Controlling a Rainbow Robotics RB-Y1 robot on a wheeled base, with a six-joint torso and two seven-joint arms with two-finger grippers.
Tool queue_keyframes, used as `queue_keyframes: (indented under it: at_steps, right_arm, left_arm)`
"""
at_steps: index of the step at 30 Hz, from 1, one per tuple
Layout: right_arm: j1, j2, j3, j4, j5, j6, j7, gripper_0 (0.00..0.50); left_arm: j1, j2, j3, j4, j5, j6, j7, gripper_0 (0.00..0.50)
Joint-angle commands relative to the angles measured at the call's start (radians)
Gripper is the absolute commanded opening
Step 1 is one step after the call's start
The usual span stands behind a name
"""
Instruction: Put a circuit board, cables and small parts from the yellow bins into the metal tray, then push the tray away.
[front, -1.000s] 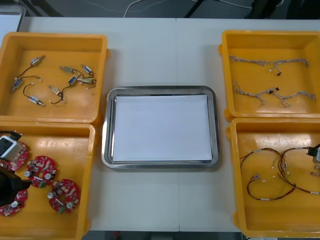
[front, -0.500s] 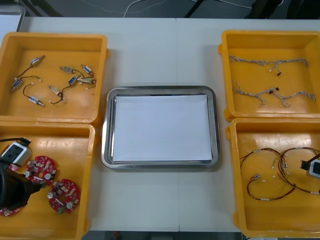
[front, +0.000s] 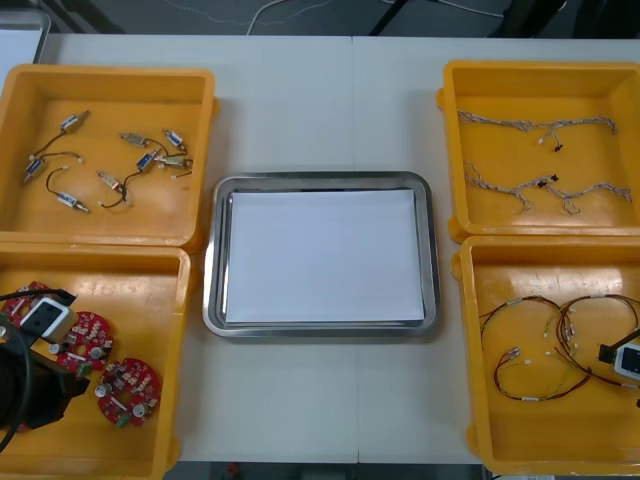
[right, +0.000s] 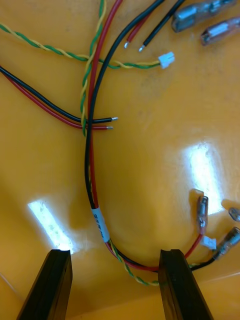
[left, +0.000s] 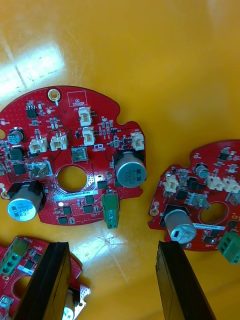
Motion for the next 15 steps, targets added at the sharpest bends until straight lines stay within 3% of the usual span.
queue_keyframes:
  at_steps: [1,15]
  right_arm:
    - [0.030,-0.043,0.041,-0.010,0.019,-0.030,0.001,0.500]
    - [-0.001,-0.041,0.080,0.085,0.014,-0.073,0.001,0.500]
  left_arm:
    - [-0.031,-0.022,-0.019,0.007,-0.021,-0.003,0.020,0.500]
    - [-0.074,-0.024,-0.051,0.035,-0.071,-0.006,0.064,0.500]
